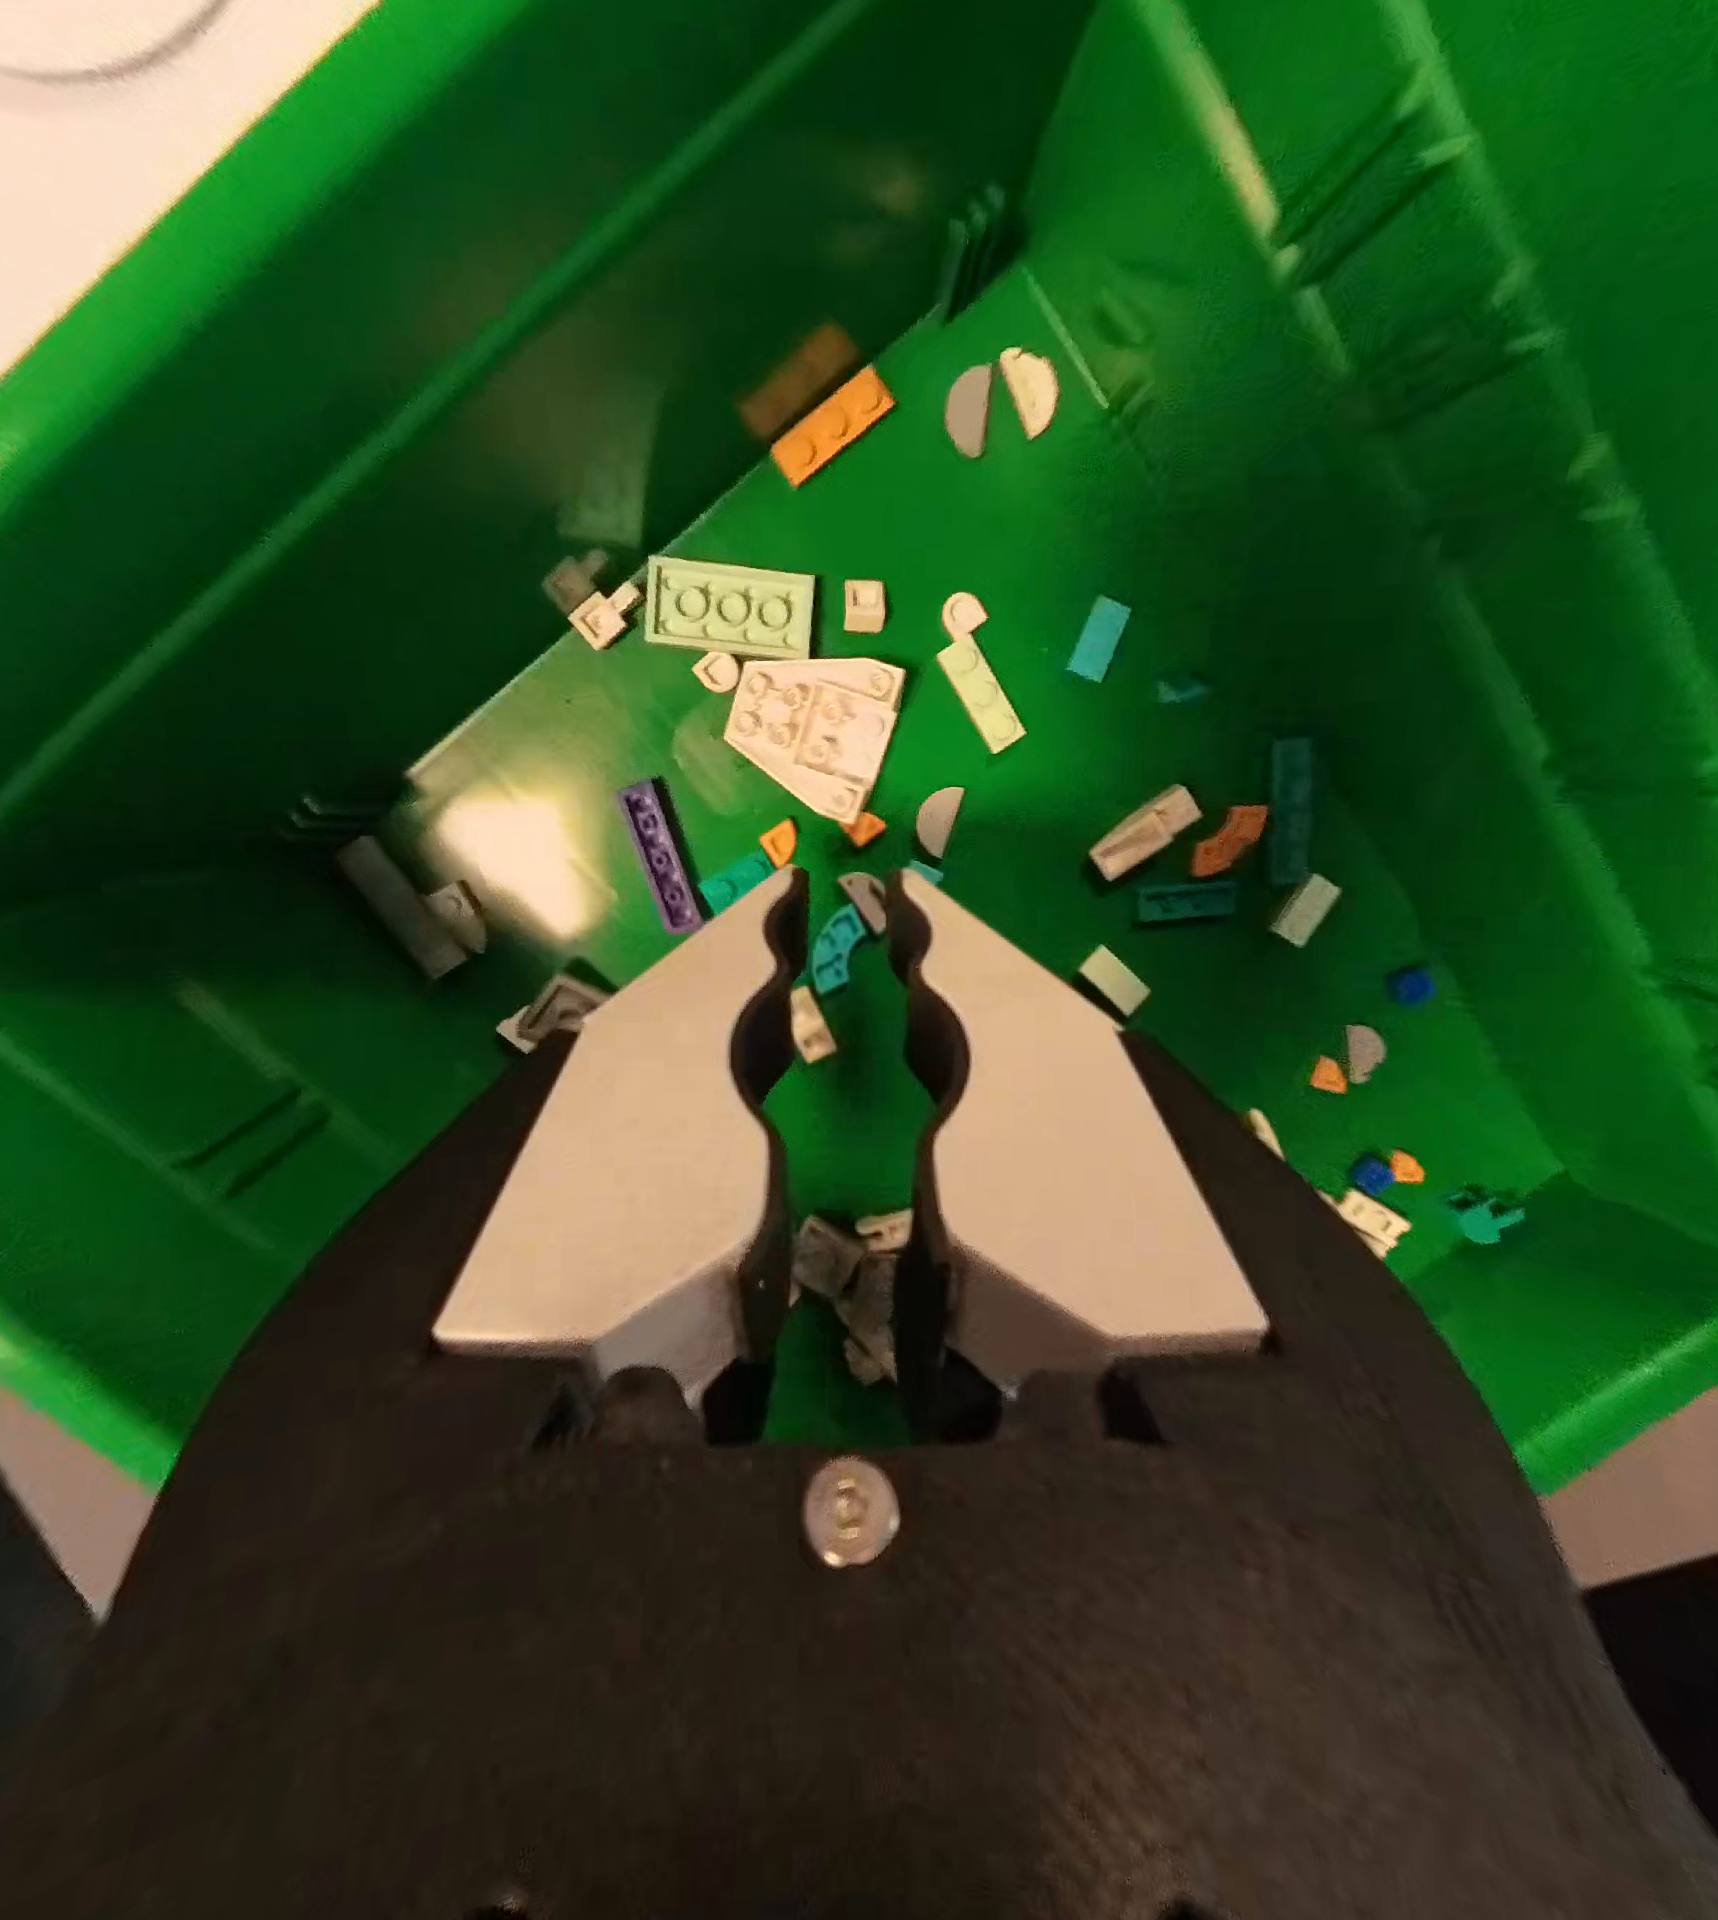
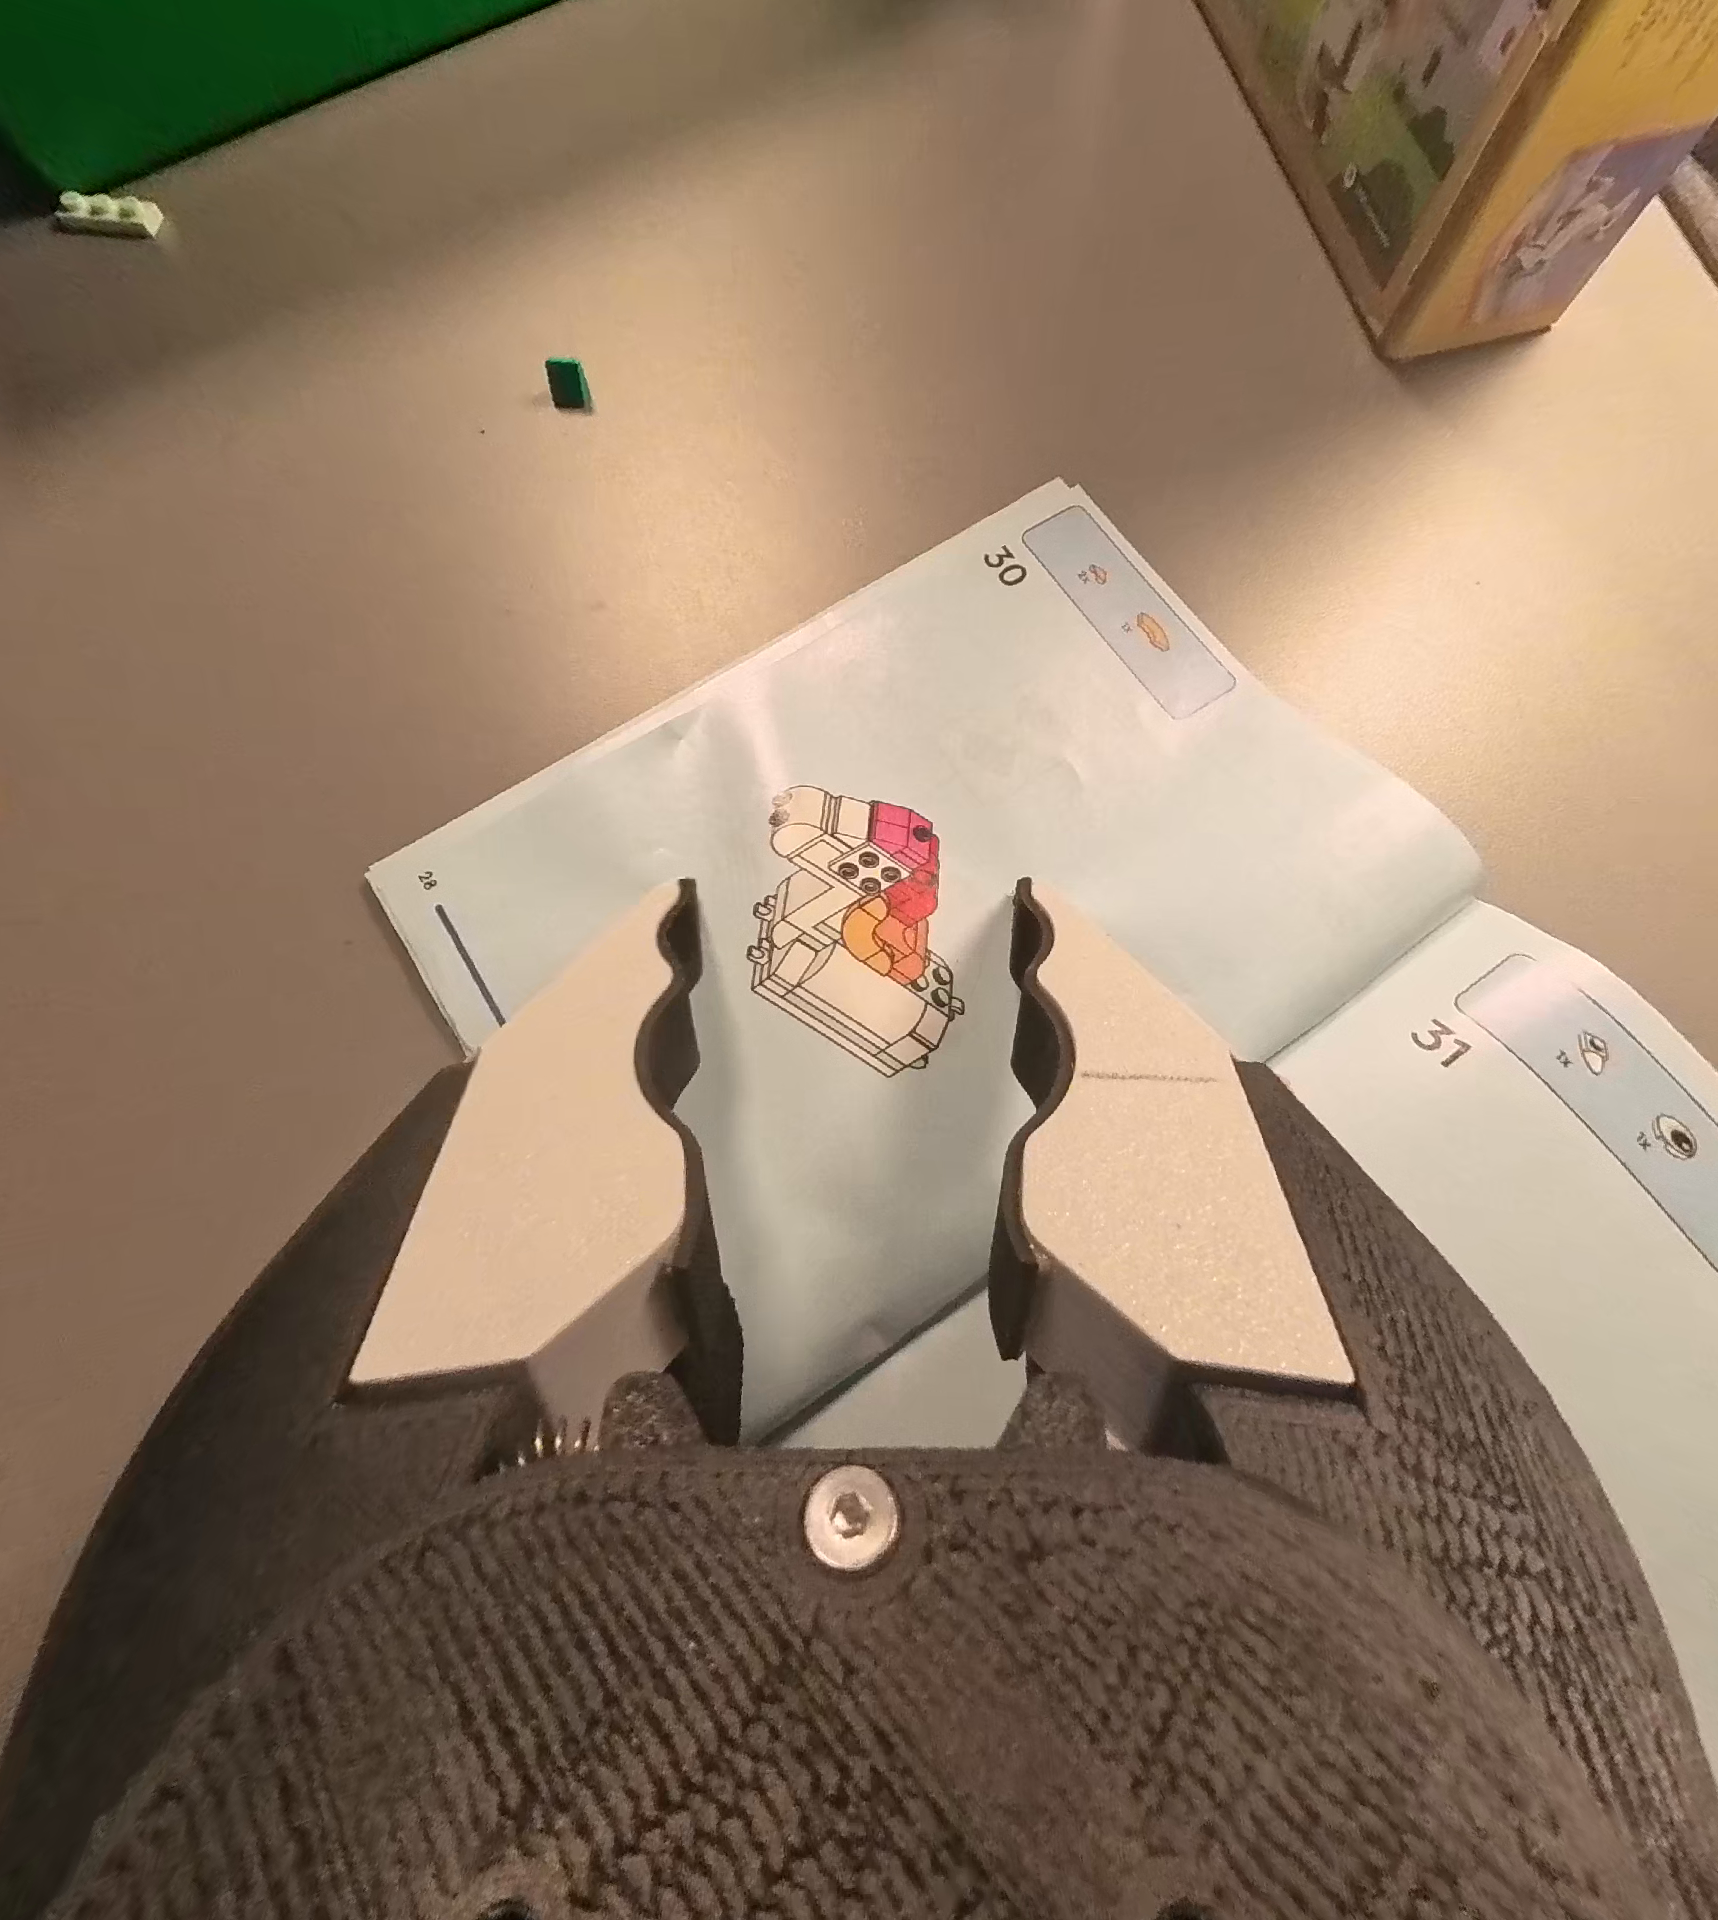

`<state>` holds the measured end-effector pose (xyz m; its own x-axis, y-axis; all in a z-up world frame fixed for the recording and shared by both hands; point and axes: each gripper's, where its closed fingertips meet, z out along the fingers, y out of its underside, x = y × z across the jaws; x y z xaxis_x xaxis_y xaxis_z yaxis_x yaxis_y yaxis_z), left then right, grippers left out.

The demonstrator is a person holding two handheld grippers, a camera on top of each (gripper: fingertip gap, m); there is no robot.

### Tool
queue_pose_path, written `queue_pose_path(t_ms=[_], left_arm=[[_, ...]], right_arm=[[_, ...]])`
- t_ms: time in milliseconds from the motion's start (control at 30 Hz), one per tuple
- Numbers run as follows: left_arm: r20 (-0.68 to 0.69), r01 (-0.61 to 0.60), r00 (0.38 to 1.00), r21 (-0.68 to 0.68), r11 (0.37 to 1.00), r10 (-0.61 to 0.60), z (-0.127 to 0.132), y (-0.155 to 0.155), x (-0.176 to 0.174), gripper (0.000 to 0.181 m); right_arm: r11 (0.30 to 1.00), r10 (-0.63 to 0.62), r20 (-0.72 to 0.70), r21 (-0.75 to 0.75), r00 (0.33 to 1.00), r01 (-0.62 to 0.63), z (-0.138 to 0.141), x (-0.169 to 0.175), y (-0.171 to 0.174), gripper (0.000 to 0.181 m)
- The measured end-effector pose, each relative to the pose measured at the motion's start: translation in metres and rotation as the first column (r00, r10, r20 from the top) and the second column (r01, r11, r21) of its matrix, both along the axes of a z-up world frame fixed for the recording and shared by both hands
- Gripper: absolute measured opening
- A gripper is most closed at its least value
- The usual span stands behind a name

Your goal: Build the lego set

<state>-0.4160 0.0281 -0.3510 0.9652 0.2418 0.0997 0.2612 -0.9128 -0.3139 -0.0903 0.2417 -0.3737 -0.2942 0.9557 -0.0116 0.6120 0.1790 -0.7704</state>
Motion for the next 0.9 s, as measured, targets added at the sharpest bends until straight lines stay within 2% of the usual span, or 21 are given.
queue_pose_path(t_ms=[133,400,633,767,900], left_arm=[[0.110,-0.055,0.992,-0.023,0.998,0.057,-0.013,0.006,0.007,0.013],[0.068,-0.041,0.997,-0.045,0.998,0.044,-0.024,0.011,0.005,0.012],[0.026,-0.024,0.999,-0.055,0.998,0.026,-0.026,0.011,0.002,0.000],[0.020,-0.016,1.000,-0.057,0.998,0.017,-0.026,0.010,0.004,0.000],[0.053,-0.045,0.997,-0.055,0.998,0.048,-0.025,0.010,0.006,0.010]], right_arm=[[1.000,-0.001,-0.001,0.003,1.000,0.002,0.000,0.000,0.000,0.059],[1.000,-0.002,-0.001,0.002,1.000,0.002,0.000,0.000,0.000,0.059],[1.000,-0.003,-0.001,0.001,1.000,0.003,0.000,0.000,0.000,0.059],[1.000,-0.005,-0.001,0.000,1.000,0.005,0.000,0.000,0.001,0.058],[1.000,-0.005,-0.001,0.001,1.000,0.005,0.000,-0.001,0.001,0.058]])
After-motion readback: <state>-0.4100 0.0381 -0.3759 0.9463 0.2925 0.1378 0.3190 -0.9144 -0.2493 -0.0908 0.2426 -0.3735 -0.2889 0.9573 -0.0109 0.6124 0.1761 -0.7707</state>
